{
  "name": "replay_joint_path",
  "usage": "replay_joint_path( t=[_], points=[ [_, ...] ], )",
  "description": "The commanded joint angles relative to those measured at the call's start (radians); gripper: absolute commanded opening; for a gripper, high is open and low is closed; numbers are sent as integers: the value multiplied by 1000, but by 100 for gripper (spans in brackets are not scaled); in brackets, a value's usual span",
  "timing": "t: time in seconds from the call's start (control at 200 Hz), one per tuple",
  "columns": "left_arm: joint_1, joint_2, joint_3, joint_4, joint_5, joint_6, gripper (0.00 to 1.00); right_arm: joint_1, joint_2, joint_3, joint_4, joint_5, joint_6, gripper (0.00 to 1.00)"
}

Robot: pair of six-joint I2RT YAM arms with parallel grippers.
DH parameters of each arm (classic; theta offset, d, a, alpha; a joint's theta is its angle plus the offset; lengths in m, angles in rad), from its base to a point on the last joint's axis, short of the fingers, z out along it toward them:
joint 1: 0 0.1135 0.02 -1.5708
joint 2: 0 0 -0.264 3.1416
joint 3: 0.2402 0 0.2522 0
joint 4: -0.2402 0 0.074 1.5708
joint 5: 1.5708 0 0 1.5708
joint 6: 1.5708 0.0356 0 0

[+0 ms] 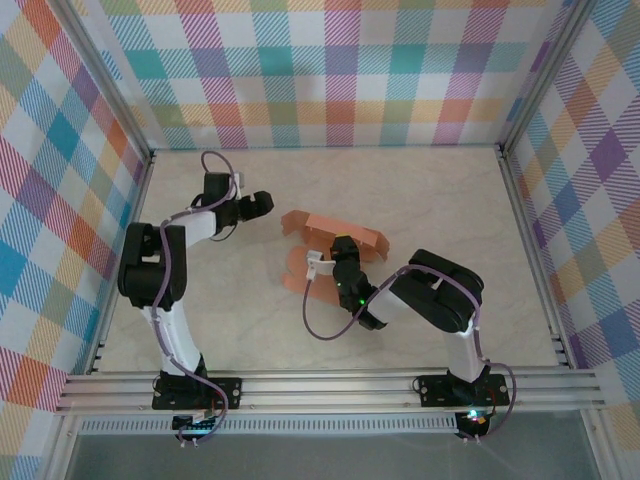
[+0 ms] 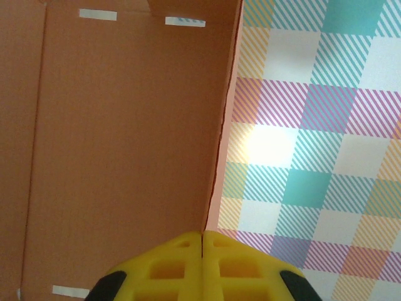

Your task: Fold the paper box

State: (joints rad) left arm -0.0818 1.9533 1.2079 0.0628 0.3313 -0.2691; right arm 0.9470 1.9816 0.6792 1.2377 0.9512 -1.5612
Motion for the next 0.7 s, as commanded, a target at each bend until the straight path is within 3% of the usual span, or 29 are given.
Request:
replay_joint_path(
  t=[0.0,0.14,0.36,0.505,0.695],
  points=[
    [-7,58,104,-104,103,2,87,13,7,-12,-4,6,-11,0],
    [-41,141,220,-207,176,38,70,16,1,-7,-30,6,14,0],
    [-95,222,306,-310,238,101,58,15,-32,2,-123,2,82,0],
    [-110,201,276,-299,270,116,51,15,-37,14,-156,-2,96,0],
    [-110,122,195,-262,291,118,51,4,-47,37,-216,-12,127,0]
  ],
)
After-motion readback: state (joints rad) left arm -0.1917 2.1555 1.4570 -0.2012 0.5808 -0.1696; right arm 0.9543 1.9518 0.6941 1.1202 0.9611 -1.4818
